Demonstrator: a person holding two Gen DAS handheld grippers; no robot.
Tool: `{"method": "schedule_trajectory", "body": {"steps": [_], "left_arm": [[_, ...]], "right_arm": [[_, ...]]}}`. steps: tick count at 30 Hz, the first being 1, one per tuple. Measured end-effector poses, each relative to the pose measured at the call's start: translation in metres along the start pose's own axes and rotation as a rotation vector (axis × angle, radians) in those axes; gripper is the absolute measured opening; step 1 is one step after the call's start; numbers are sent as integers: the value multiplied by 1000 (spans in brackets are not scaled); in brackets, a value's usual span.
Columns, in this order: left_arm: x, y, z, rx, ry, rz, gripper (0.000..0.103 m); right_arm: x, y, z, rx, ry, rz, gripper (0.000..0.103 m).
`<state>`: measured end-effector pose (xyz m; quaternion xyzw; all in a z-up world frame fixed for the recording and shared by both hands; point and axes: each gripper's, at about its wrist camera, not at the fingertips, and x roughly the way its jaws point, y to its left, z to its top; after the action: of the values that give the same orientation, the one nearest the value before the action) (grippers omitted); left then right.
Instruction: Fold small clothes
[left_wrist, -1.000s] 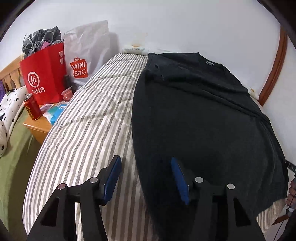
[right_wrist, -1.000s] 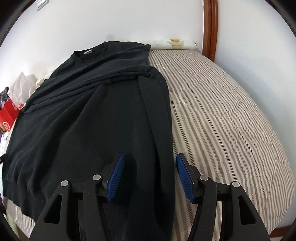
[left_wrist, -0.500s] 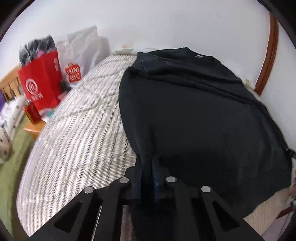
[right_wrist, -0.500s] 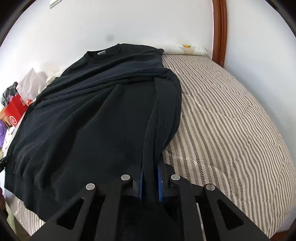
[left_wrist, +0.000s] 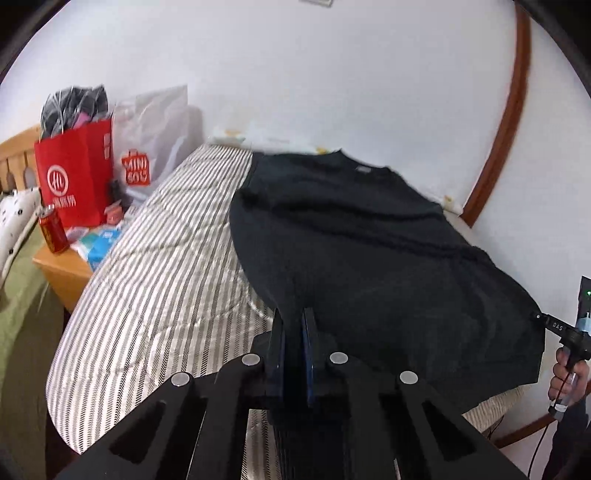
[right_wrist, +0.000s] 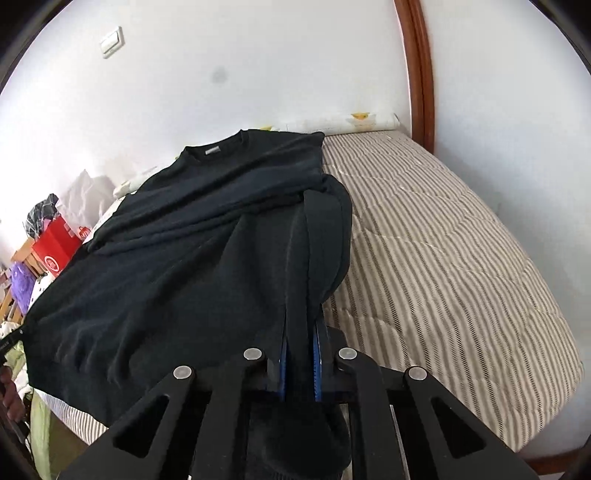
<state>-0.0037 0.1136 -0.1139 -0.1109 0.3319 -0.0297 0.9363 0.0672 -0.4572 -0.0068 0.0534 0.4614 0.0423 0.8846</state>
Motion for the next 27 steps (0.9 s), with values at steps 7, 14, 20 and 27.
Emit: {"method": "schedule_trajectory", "body": {"steps": [7, 14, 20, 27], "left_arm": [[-12, 7, 18, -59, -76, -65, 8], [-2, 10, 42, -68, -131, -63, 8], [11, 2, 72, -49, -158, -22, 8], [34, -8, 107, -33, -159, 43, 8]], "right_arm": [[-17, -1, 15, 30, -66, 26, 10], [-15, 3, 44, 14, -123, 22, 10], [0, 11, 82, 5, -145, 5, 10], [28, 20, 118, 12, -150, -12, 10]]}}
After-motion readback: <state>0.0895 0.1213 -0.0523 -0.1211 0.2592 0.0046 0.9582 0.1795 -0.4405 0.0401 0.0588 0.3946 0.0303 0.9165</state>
